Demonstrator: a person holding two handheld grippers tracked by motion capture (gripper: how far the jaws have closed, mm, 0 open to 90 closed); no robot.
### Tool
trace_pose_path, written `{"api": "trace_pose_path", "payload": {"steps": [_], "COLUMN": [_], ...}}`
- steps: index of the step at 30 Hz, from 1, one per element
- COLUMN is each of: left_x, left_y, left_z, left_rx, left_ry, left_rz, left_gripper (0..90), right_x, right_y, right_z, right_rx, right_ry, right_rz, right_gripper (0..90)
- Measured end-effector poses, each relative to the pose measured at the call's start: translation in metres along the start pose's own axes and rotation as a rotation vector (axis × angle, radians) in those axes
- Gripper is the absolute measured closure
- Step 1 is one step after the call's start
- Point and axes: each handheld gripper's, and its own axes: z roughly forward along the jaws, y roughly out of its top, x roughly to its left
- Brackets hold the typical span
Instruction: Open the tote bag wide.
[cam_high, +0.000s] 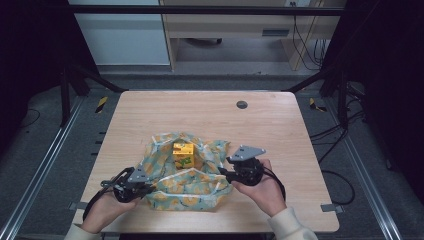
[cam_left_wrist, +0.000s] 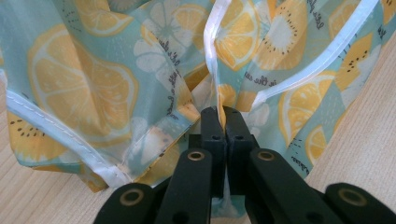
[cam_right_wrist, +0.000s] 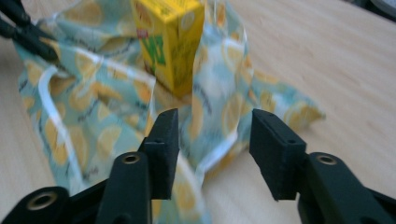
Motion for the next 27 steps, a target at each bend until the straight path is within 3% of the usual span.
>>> {"api": "trace_pose_path", "payload": {"steps": [3,5,13,15,21,25,27], "left_x": [0.0,0.0,-0.001,-0.001,-0.001,0.0,-0.001], "left_y": [0.0,0.0,0.0,0.0,0.001,0.002,0.003], "left_z": [0.001,0.0,0.001,0.002,0.002,0.001,-0.001], "left_rx": [0.0,0.002,0.007,0.009,0.008,-0.004,-0.024], "left_ry": [-0.001,0.0,-0.001,-0.001,-0.001,0.006,0.013], "left_rz": [0.002,0.007,0.013,0.016,0.021,0.017,0.014], "left_gripper": [89.2,89.3,89.2,89.2,89.3,89.3,89.4], "right_x": [-0.005,-0.009,-0.013,-0.014,-0.022,-0.026,-0.032], "right_y": [0.018,0.025,0.028,0.028,0.035,0.043,0.055], "right_z": [0.012,0.025,0.069,0.075,0.085,0.086,0.083], "right_rx": [0.016,0.061,0.178,0.206,0.212,0.203,0.16], "right_ry": [0.008,0.015,0.06,0.056,0.074,0.044,0.033], "right_rz": [-0.016,-0.029,-0.02,-0.022,-0.007,-0.001,0.013], "right_gripper": [46.7,44.7,41.0,47.2,85.9,89.9,90.0]}}
